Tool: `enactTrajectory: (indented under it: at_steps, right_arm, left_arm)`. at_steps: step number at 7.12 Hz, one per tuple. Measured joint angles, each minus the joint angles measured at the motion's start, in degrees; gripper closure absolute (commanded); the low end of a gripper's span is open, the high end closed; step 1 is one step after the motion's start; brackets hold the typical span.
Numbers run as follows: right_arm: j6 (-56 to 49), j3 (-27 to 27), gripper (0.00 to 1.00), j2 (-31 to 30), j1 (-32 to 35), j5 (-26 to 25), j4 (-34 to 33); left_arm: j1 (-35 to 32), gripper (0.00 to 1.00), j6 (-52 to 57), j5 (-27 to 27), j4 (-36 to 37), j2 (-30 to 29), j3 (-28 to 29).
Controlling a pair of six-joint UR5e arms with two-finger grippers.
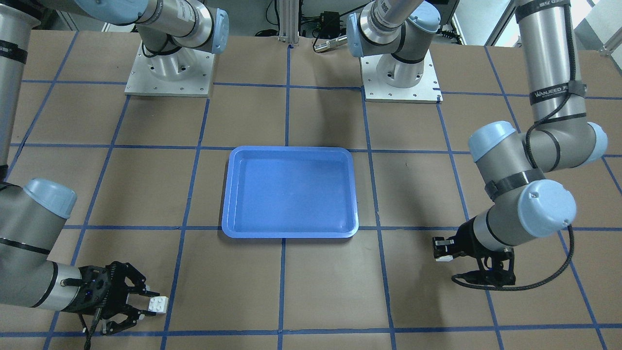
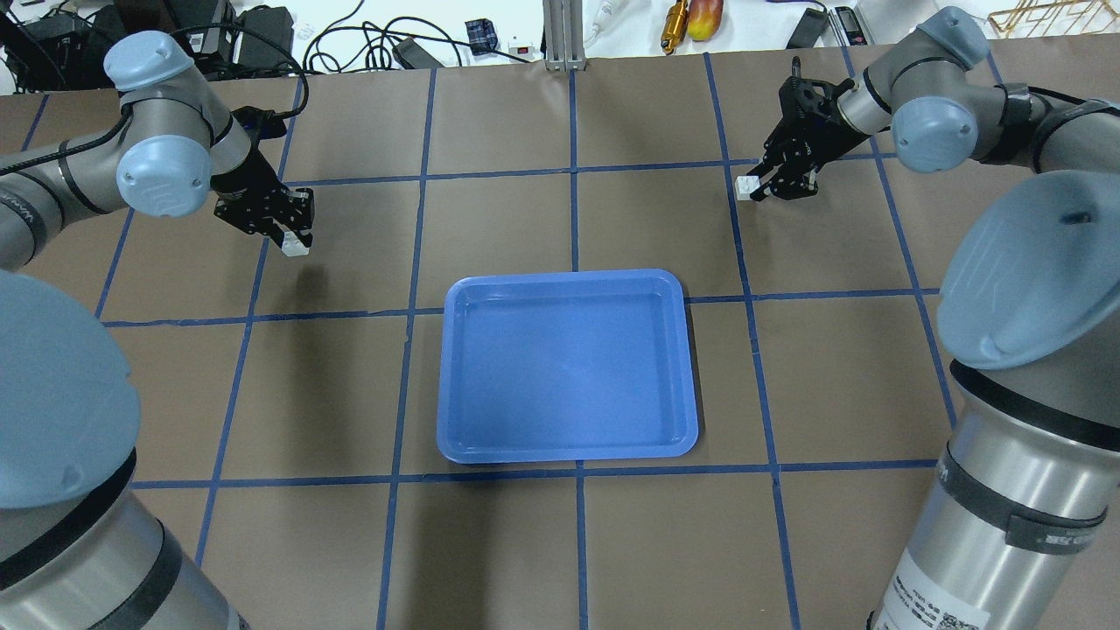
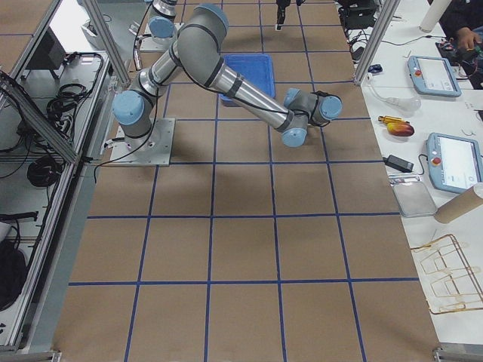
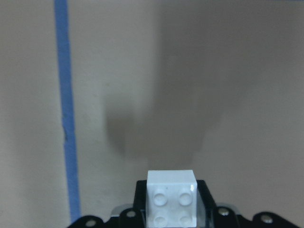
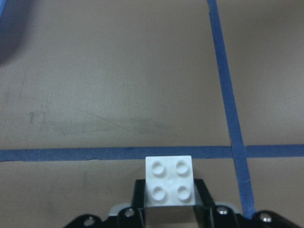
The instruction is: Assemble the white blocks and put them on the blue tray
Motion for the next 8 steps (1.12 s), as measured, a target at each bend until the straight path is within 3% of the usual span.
enactTrajectory:
  at_steps: [3,5,8]
  right_arm:
    - [1.22,0.09,0.91,-5.77,2.64,3.79,8.24]
    - [2.65,0.81,0.91,-12.35,5.16,4.08,17.45]
    - [3.06,10.49,0.95,-26.58,6.1,4.0,24.24]
  left_arm:
    - [-11.54,1.0,-14.16,-1.55,0.26,6.15,-5.39]
    - [-17.98,1.0,-24.4,-2.34,6.94,8.68,-12.56]
    - [-23.69,1.0,-34.28,-2.43,18.03,7.27,-19.76]
